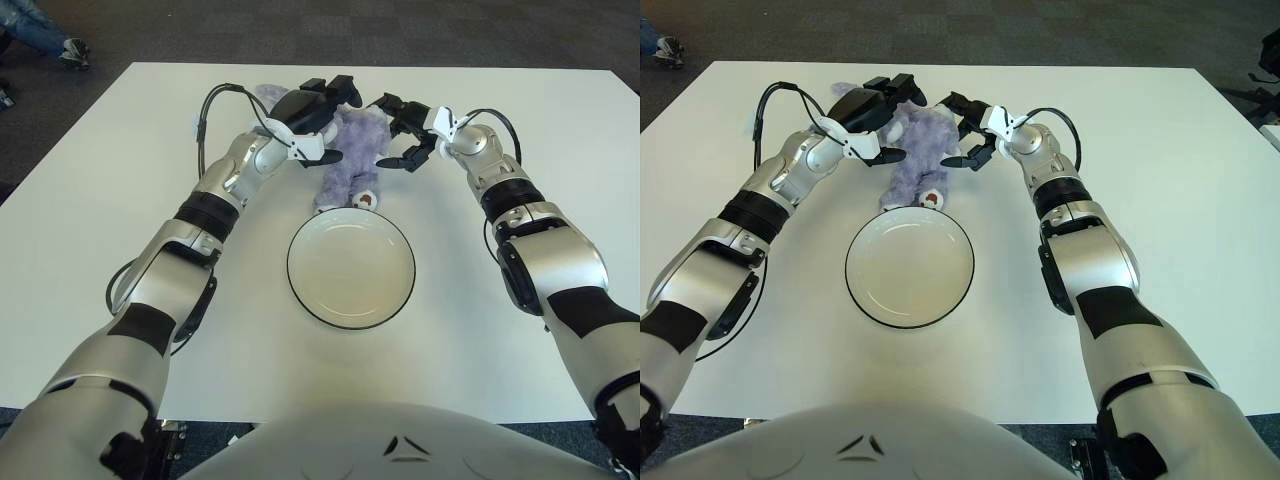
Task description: Put the doll into the plate.
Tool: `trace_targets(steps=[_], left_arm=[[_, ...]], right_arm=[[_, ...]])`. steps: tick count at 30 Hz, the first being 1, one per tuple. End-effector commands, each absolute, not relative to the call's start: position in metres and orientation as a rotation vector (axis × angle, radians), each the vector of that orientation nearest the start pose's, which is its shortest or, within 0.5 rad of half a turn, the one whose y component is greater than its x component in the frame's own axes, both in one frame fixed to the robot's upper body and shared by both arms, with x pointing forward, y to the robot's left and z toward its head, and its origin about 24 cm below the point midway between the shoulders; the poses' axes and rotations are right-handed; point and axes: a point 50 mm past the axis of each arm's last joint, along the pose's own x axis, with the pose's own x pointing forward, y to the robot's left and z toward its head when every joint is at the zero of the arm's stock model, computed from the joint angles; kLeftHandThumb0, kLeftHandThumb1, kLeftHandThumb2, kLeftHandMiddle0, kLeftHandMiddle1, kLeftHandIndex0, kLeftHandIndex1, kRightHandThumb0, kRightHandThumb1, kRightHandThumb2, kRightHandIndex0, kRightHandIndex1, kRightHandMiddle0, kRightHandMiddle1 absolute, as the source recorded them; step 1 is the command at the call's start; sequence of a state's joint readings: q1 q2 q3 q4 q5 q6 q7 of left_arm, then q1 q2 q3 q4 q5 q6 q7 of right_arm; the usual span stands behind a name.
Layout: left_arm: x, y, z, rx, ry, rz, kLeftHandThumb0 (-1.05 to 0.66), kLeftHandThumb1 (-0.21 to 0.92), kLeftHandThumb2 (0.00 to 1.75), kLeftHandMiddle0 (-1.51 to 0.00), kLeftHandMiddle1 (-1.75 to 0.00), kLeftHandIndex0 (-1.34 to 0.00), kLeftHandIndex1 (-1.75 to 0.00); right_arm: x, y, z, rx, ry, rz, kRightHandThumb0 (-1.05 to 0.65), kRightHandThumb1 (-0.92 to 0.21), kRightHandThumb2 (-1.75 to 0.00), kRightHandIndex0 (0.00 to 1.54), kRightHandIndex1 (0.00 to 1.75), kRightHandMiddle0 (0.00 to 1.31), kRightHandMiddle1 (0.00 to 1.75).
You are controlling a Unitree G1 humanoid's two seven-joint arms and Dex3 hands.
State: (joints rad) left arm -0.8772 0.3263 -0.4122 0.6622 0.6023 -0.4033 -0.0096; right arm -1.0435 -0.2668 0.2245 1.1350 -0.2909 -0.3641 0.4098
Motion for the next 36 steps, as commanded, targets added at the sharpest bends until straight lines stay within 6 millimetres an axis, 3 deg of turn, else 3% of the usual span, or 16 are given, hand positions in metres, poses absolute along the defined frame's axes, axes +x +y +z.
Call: trace_targets(steps=[1, 3, 7, 30, 33, 35, 36], left_arm=[[0.369, 0.079, 0.161, 1.151, -0.608, -0.483, 0.19, 0.1, 1.43, 0.0, -1.65, 0.0, -1.45], [0.368, 0.079, 0.162, 1.156, -0.61, -0.482, 0.2, 0.1, 1.44, 0.0, -1.65, 0.0, -1.49], [0.367, 0.078, 0.163, 1.175, -0.612, -0.481, 0.21, 0.1, 1.46, 0.0, -1.66, 0.0, -1.51], [0.369, 0.086, 0.164, 1.111, -0.586, -0.464, 0.15, 0.08, 1.47, 0.0, -1.53, 0.0, -1.5], [0.371, 0.091, 0.163, 1.107, -0.576, -0.454, 0.11, 0.1, 1.43, 0.0, -1.53, 0.0, -1.46], [0.373, 0.094, 0.162, 1.108, -0.574, -0.449, 0.1, 0.1, 1.41, 0.0, -1.53, 0.0, -1.44], [0.375, 0.097, 0.163, 1.116, -0.572, -0.442, 0.08, 0.11, 1.4, 0.0, -1.54, 0.0, -1.41]], right_arm=[[0.404, -0.115, 0.142, -0.807, -0.104, 0.594, -0.46, -0.27, -1.06, 0.5, 1.65, 0.17, 1.61], [0.404, -0.116, 0.142, -0.806, -0.106, 0.569, -0.19, -0.24, -1.23, 0.65, 1.61, 0.38, 1.62], [0.406, -0.117, 0.141, -0.809, -0.099, 0.51, -0.05, -0.15, -1.39, 0.74, 1.64, 0.6, 1.56], [0.408, -0.12, 0.137, -0.832, -0.044, 0.326, -0.02, 0.0, -1.55, 0.83, 1.75, 0.82, 1.38], [0.407, -0.121, 0.137, -0.83, -0.039, 0.314, -0.01, -0.02, -1.54, 0.79, 1.65, 0.79, 1.53], [0.407, -0.121, 0.137, -0.829, -0.036, 0.309, -0.01, -0.02, -1.54, 0.78, 1.63, 0.78, 1.56], [0.406, -0.122, 0.137, -0.824, -0.037, 0.305, -0.01, -0.02, -1.54, 0.8, 1.67, 0.8, 1.49]])
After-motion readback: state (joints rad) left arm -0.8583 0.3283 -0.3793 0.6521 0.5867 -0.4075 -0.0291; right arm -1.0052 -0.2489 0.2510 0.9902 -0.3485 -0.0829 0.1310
